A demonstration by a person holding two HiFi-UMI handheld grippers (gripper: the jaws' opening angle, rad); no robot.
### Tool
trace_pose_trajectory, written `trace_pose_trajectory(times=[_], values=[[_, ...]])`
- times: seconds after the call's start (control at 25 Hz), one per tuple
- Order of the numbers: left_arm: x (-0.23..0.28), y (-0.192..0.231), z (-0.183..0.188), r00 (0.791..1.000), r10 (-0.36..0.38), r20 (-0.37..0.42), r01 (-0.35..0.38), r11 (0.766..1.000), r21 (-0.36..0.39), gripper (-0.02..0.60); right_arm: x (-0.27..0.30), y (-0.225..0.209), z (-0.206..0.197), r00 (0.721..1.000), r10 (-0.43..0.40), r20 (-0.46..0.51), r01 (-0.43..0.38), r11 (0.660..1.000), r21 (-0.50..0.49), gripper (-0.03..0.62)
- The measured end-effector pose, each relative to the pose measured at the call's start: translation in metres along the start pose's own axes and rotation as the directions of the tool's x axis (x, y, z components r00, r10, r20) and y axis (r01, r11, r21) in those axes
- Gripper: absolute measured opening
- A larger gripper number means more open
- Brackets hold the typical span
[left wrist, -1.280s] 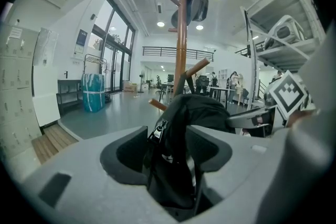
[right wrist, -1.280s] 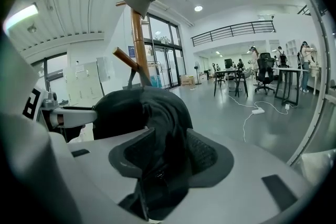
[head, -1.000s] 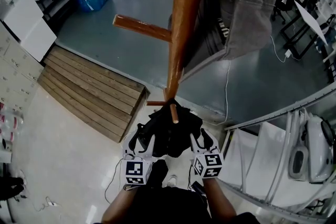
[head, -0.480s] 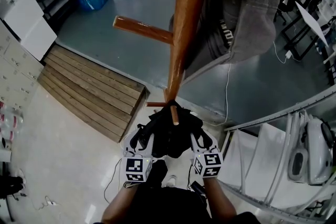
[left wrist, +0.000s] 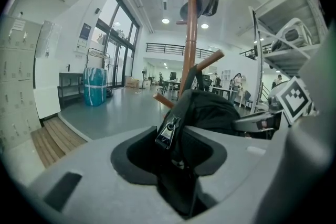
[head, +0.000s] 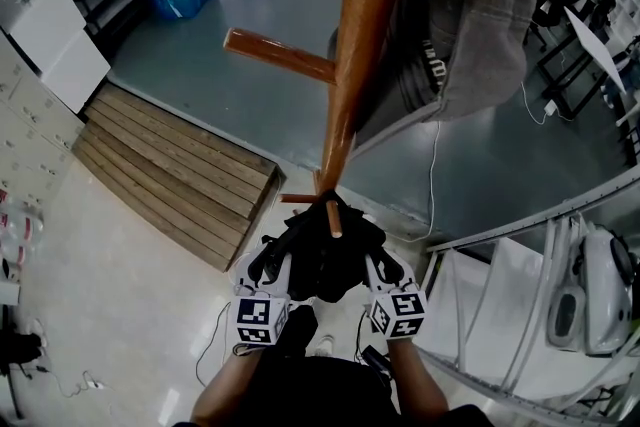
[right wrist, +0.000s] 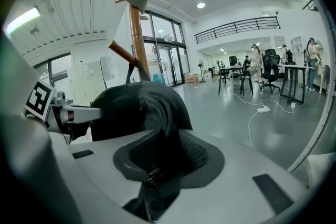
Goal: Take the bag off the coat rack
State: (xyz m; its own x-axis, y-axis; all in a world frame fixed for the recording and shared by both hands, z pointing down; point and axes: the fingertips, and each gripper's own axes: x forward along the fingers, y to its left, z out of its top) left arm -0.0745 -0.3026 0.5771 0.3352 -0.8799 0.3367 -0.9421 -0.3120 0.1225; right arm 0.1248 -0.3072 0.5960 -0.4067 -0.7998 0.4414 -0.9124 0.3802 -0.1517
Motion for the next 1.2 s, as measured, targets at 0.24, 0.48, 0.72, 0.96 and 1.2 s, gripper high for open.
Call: trace_pose_trajectory(times=[0.24,0.48,0.72,0.96,1.2], values=[[-0.002,-0.002,0.002,1.0,-0.03,0.0,0.03,0.999,-0.032,0.126,0.001,-0.002,0.002,1.0,0.009,-0.01,-0.009,1.0,0.021,0.092],[-0.003,-0.004,0.002,0.999,-0.031,-0.01,0.031,0.999,-0.023,0.112,-0.002,0.0,0.005,1.0,0.001,0.0,-0.001,1.0,0.031,0.086],[-0.003,-0.007,0.0,0.999,-0.039,-0.011,0.039,0.999,-0.026,0.106,-0.003,-0.002,0.006,1.0,-0.003,-0.002,0.003,1.0,0.03,0.083],[-0.007,-0.009,0.004,0.999,-0.048,-0.006,0.048,0.998,-0.03,0.103,-0.007,0.0,0.008,1.0,0.002,0.0,-0.002,0.999,0.036,0.083],[-0.013,-0.011,0.007,0.999,-0.052,0.002,0.053,0.998,-0.022,0.098,-0.011,0.003,0.009,1.0,0.011,0.009,-0.012,0.999,0.046,0.081]])
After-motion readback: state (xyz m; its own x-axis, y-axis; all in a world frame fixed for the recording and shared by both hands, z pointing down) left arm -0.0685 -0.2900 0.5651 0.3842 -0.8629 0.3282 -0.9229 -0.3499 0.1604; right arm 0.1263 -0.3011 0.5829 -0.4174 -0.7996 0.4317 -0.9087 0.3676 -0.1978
